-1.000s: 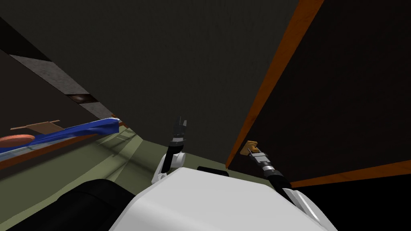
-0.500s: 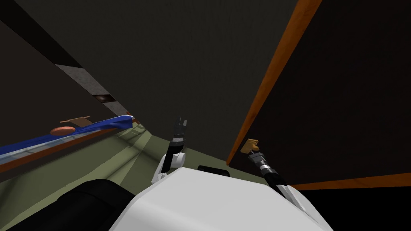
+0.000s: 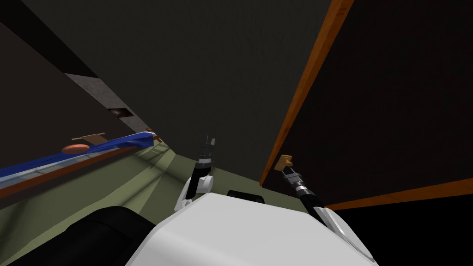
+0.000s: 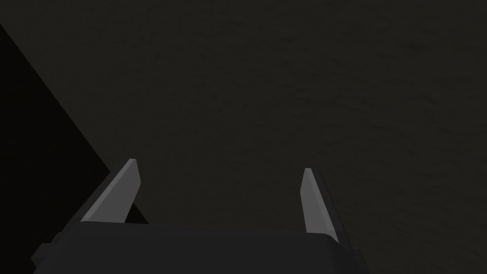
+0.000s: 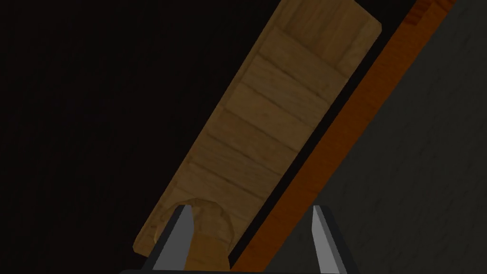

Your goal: Pull the door open

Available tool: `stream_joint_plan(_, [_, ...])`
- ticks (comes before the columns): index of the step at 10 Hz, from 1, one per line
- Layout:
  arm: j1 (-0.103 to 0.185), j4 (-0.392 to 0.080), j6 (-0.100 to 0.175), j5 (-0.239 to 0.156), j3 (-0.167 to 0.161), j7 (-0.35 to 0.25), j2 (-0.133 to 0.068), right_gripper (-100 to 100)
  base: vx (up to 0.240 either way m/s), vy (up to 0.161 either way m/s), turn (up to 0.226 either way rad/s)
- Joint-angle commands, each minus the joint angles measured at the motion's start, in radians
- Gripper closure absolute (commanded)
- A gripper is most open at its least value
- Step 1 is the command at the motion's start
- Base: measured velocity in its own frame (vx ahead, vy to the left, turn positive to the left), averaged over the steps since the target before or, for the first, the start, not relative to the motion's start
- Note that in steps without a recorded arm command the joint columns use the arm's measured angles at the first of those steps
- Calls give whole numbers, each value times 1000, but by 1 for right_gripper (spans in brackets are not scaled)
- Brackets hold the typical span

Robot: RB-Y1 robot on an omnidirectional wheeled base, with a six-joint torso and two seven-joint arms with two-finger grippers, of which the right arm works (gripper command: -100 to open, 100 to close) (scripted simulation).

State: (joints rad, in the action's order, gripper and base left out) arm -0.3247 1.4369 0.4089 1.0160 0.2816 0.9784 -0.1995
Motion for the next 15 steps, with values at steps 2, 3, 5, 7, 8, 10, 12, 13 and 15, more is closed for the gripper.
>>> stream_joint_plan(2, [33, -6, 3, -63, -2, -56, 18, -100, -139, 17, -64])
stream_joint_plan(3, [43, -9, 5, -82, -2, -71, 22, -100, -105, 15, -57])
stream_joint_plan(5, [64, -15, 9, -120, -1, -101, 32, -100, -103, -3, -43])
stream_joint_plan(7, [85, -21, 13, -159, 0, -132, 42, -100, -99, -1, -45])
stream_joint_plan(8, [95, -25, 16, -177, 0, -146, 47, -100, -97, 1, -47])
stream_joint_plan(10, [114, -30, 19, -212, 1, -174, 56, -100, -78, -6, -45])
stream_joint_plan(12, [138, -38, 24, -257, 2, -209, 68, -100, -127, 3, -52])
stream_joint_plan(13, [150, -42, 27, -280, 3, -227, 74, -100, -126, 14, -47])
stream_joint_plan(15, [153, -44, 28, -284, 4, -230, 74, -100, -94, 0, -24])
